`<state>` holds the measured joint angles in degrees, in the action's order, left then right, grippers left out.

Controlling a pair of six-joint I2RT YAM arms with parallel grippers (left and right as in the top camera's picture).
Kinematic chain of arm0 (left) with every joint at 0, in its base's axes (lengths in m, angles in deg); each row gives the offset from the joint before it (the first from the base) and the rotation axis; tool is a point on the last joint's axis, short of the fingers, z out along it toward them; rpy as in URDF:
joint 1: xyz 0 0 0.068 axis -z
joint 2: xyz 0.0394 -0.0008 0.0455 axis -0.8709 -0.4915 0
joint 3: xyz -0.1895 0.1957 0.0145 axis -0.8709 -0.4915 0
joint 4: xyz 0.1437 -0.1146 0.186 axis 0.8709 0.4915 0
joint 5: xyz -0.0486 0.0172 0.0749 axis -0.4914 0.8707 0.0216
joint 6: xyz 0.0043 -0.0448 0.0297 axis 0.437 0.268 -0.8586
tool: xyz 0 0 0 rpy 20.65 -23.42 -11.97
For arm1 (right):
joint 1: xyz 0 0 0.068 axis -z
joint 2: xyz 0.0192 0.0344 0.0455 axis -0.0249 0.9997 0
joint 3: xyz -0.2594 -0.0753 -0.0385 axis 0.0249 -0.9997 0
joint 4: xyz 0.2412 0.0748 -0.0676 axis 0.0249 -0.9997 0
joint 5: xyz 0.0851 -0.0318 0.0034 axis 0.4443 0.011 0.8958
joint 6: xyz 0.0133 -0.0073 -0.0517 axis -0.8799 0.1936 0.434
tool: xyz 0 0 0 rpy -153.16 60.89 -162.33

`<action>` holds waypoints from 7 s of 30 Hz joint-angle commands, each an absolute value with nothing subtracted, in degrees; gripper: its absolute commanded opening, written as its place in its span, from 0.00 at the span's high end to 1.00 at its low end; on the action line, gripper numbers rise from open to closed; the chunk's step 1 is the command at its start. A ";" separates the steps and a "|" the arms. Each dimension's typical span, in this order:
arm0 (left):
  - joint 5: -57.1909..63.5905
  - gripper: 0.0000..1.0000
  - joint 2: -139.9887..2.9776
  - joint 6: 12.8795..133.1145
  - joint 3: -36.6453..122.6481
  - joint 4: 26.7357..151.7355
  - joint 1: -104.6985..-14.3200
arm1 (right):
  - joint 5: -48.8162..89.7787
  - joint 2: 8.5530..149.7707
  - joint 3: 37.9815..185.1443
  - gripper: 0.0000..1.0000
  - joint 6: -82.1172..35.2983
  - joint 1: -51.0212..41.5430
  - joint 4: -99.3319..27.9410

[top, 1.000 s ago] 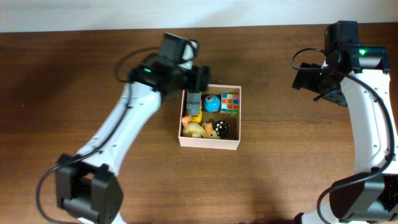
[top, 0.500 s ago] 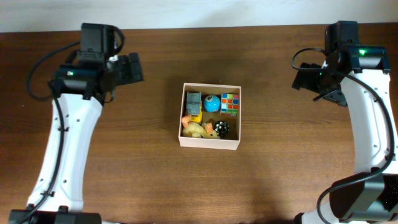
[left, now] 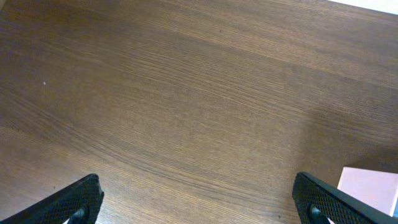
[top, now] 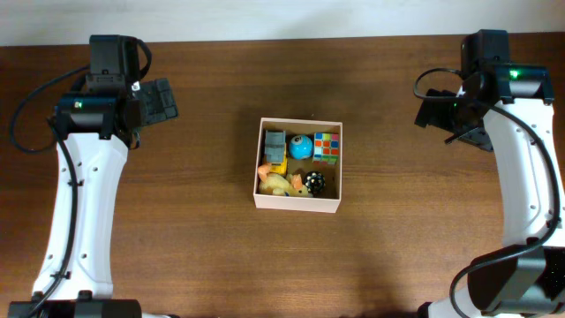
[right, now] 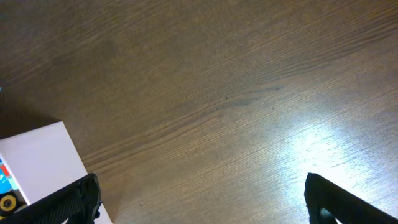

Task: Pack container

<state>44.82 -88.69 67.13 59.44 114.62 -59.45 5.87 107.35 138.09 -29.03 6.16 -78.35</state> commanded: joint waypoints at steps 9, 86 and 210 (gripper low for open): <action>45.62 0.01 -88.89 66.49 59.81 114.64 -59.61 | 5.74 107.17 138.83 0.01 -29.53 6.00 -78.37; 30.28 0.01 -9.63 65.12 -32.12 57.18 -59.50 | 5.74 107.15 138.83 0.01 -29.53 6.00 -78.35; 29.06 0.01 2.80 60.66 -35.75 60.68 -57.71 | 11.81 8.57 38.00 0.01 -20.44 -1.56 -7.51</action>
